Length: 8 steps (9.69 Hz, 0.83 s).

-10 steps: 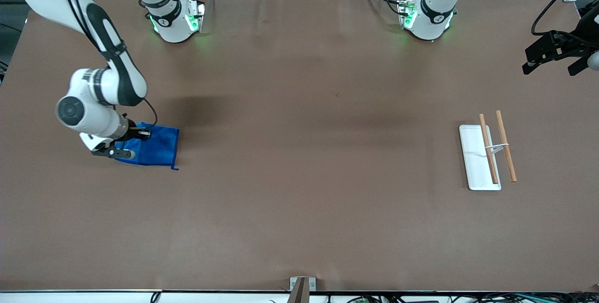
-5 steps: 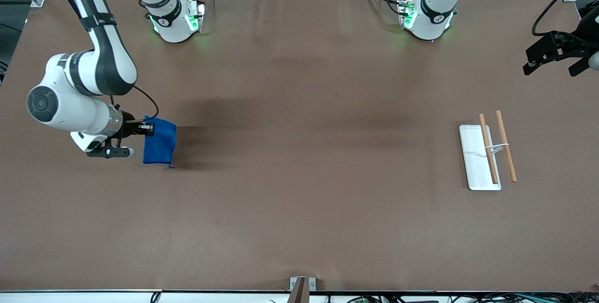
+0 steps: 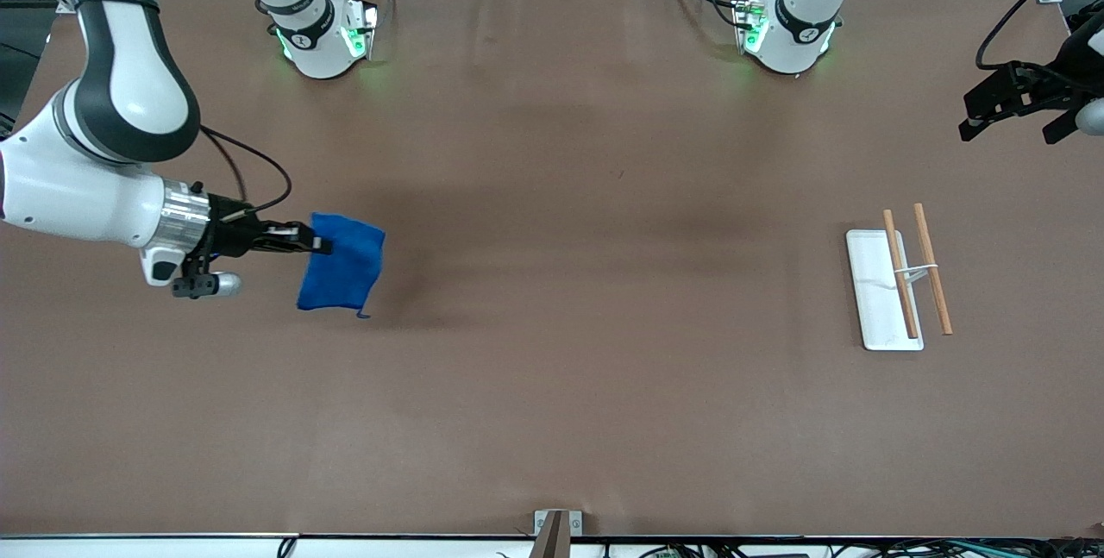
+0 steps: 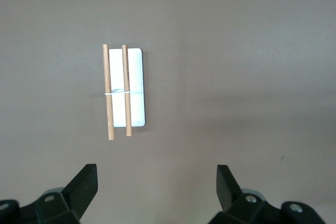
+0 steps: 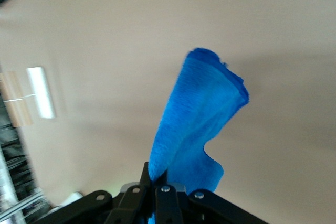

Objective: Right arm passes towel to left arm to hang
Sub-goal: 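Carry the towel to mid-table with the right gripper while the left gripper approaches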

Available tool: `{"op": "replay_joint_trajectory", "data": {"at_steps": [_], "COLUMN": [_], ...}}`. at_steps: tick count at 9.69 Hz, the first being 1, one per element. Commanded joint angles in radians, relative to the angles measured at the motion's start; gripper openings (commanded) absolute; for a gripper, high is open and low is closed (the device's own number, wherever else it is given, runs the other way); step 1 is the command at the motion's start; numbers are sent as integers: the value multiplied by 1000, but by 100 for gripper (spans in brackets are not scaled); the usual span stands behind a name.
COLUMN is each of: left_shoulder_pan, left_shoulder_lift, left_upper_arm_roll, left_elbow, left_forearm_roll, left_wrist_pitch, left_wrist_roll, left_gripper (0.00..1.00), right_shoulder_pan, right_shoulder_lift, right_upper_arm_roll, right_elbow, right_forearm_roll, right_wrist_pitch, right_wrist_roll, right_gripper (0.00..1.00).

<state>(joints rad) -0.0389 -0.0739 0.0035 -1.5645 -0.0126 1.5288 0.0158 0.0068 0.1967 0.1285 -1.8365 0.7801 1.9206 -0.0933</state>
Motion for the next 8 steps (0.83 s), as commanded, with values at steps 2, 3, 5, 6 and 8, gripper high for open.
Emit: {"op": "replay_joint_trajectory", "data": {"at_steps": [2,3,5,6,8], "left_shoulder_pan": [-2,-2,4,8,10], "left_shoulder_lift": [16,31,36,43,46], "left_upper_arm_roll": [-5,-7,-5,-2,1], "left_elbow": [-35,-34,-42,-49,-71], "left_forearm_roll": [-13,-67,-197,-298,-432], "left_wrist_pitch": [4,4,2,1,-1], "left_wrist_roll": [42,43,47,50,50], "left_gripper": [100,100,100,100,100], "right_shoulder_pan": [1,2,25,50,138], "right_shoulder_lift": [-26,-23,1,19,61], "right_upper_arm_roll": [139,190,296,324,359], "right_elbow": [11,40,129,158,212], "right_forearm_roll": [328,431,565,600,662], "right_wrist_pitch": [88,148,274,334,463], "right_wrist_roll": [3,1,-6,-6,-11], "right_gripper": [0,0,0,0,0]}}
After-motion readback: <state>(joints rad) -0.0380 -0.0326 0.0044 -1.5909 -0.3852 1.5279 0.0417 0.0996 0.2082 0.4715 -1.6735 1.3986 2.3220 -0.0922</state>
